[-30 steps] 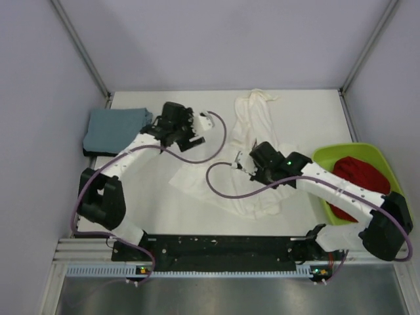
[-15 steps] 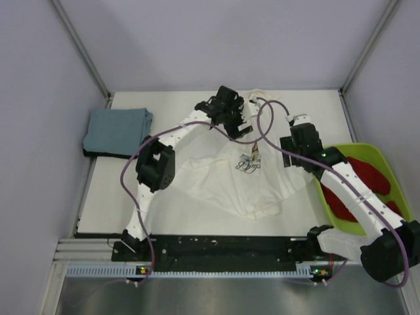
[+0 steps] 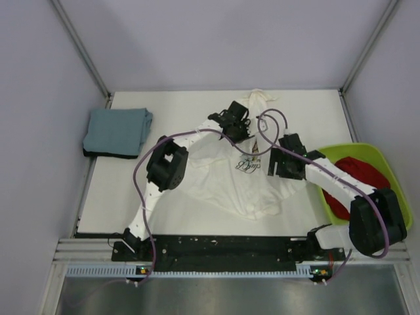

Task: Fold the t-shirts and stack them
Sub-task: Flatten out the tshirt

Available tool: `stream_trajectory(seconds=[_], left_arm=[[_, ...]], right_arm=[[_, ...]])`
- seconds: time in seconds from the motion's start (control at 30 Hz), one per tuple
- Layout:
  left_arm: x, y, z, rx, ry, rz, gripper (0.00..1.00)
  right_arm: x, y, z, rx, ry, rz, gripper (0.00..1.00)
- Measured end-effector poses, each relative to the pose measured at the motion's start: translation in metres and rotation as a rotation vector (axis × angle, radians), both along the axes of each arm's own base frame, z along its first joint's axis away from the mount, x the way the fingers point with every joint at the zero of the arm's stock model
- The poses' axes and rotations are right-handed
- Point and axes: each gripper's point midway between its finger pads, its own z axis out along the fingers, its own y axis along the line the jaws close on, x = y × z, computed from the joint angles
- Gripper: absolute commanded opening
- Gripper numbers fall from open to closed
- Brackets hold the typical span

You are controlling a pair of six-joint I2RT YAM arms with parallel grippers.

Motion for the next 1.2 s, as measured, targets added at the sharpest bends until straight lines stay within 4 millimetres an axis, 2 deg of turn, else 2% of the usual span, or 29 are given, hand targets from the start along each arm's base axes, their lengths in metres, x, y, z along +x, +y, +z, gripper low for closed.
stream_trajectory(seconds=[0.13, 0.2, 0.23, 0.3, 0.37, 0.4, 0.43, 0.53, 0.63, 0.7, 0.73, 0.77, 0.83, 0.9, 0.93, 1.0, 1.07, 1.1, 1.13, 1.17, 1.2], left_arm=[[0.01, 0.004, 0.003, 0.006, -0.036, 0.04, 0.0], [0.015, 0.007, 0.003, 0.013, -0.051, 0.059, 0.0], [0.018, 0.011, 0.003, 0.018, -0.055, 0.072, 0.0], [0.02, 0.019, 0.003, 0.034, -0.064, 0.098, 0.0], [0.023, 0.032, 0.005, 0.046, -0.068, 0.131, 0.0], [0.025, 0.039, 0.007, 0.048, -0.067, 0.147, 0.0], [0.027, 0.05, 0.009, 0.048, -0.065, 0.169, 0.0], [0.041, 0.093, 0.02, 0.035, -0.054, 0.266, 0.0], [0.054, 0.15, 0.033, 0.017, -0.039, 0.397, 0.0], [0.053, 0.192, 0.041, 0.003, -0.024, 0.484, 0.0], [0.048, 0.211, 0.044, 0.001, -0.014, 0.522, 0.0], [0.039, 0.235, 0.047, 0.0, -0.002, 0.568, 0.0], [0.018, 0.272, 0.054, 0.004, 0.02, 0.643, 0.0], [-0.006, 0.297, 0.06, 0.005, 0.036, 0.687, 0.0], [-0.023, 0.308, 0.063, 0.003, 0.048, 0.702, 0.0], [-0.048, 0.319, 0.067, -0.005, 0.066, 0.716, 0.0], [-0.075, 0.326, 0.065, -0.01, 0.087, 0.718, 0.0], [-0.091, 0.328, 0.06, -0.006, 0.104, 0.716, 0.0], [-0.105, 0.33, 0.054, 0.002, 0.124, 0.713, 0.0], [-0.117, 0.332, 0.048, 0.01, 0.143, 0.71, 0.07], [-0.129, 0.333, 0.041, 0.023, 0.166, 0.706, 0.22]], right_arm=[[-0.009, 0.009, -0.029, 0.056, 0.073, -0.031, 0.75], [-0.005, 0.012, -0.04, 0.063, 0.092, -0.043, 0.69], [-0.003, 0.015, -0.049, 0.066, 0.109, -0.048, 0.63], [0.009, 0.02, -0.05, 0.072, 0.104, -0.045, 0.34], [0.028, 0.026, -0.051, 0.07, 0.097, -0.044, 0.1], [0.037, 0.028, -0.051, 0.073, 0.09, -0.041, 0.01], [0.045, 0.03, -0.052, 0.076, 0.084, -0.041, 0.0], [0.067, 0.029, -0.05, 0.074, 0.071, -0.039, 0.0], [0.103, 0.024, -0.046, 0.03, 0.04, -0.016, 0.0], [0.136, 0.019, -0.036, -0.033, -0.001, 0.019, 0.0], [0.154, 0.02, -0.02, -0.053, -0.051, 0.041, 0.0], [0.173, 0.02, -0.02, -0.087, -0.063, 0.065, 0.0], [0.216, 0.024, 0.002, -0.136, -0.15, 0.118, 0.0], [0.256, 0.027, 0.026, -0.189, -0.237, 0.165, 0.04], [0.275, 0.028, 0.037, -0.214, -0.278, 0.186, 0.1], [0.303, 0.029, 0.054, -0.258, -0.342, 0.223, 0.31], [0.318, 0.027, 0.063, -0.29, -0.371, 0.251, 0.59], [0.322, 0.026, 0.066, -0.307, -0.378, 0.265, 0.67], [0.322, 0.025, 0.069, -0.316, -0.377, 0.28, 0.7], [0.321, 0.024, 0.07, -0.321, -0.376, 0.292, 0.71], [0.319, 0.025, 0.072, -0.321, -0.374, 0.306, 0.72]])
